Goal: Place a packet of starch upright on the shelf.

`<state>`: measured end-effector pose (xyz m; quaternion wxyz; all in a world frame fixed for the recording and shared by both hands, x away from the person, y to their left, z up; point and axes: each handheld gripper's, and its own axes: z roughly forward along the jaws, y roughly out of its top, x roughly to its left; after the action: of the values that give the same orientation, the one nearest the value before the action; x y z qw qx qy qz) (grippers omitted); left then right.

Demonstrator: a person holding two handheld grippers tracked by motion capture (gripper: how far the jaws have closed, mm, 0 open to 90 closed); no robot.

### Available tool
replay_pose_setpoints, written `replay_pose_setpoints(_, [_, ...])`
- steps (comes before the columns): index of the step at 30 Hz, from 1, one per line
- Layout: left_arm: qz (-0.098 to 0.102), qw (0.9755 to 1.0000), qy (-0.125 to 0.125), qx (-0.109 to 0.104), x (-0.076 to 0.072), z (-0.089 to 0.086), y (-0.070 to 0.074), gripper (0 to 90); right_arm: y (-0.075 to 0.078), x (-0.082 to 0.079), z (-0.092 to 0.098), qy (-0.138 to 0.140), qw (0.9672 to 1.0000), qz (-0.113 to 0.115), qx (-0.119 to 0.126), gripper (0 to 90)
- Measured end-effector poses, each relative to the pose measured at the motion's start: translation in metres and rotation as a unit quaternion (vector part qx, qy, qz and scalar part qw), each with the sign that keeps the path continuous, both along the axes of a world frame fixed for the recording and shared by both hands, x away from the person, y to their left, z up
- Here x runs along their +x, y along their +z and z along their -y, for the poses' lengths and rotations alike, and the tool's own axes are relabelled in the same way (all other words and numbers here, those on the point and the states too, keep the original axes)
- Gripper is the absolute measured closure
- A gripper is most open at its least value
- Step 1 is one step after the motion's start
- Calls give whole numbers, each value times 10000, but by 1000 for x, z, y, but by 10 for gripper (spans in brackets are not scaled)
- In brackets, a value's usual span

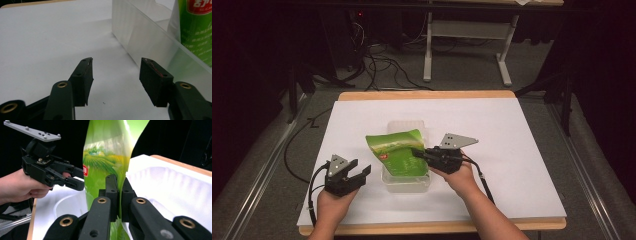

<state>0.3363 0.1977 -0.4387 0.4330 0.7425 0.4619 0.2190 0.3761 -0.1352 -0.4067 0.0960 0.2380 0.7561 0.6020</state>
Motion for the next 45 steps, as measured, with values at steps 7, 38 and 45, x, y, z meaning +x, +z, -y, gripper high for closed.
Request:
replay_pose_setpoints(7, [23,10000,3,12,-1,0,0,448,-2,-3,2,-63,10000,7,-49,893])
replay_pose_setpoints(38, [78,9999,15,122,-1,1,0,440,-11,-11,6,-175,9994,-10,-289,852])
replay_pose_setpoints(45, [79,9998,24,159,0,2,-1,440,-8,-10,9,-234,9994,-29,-250,797])
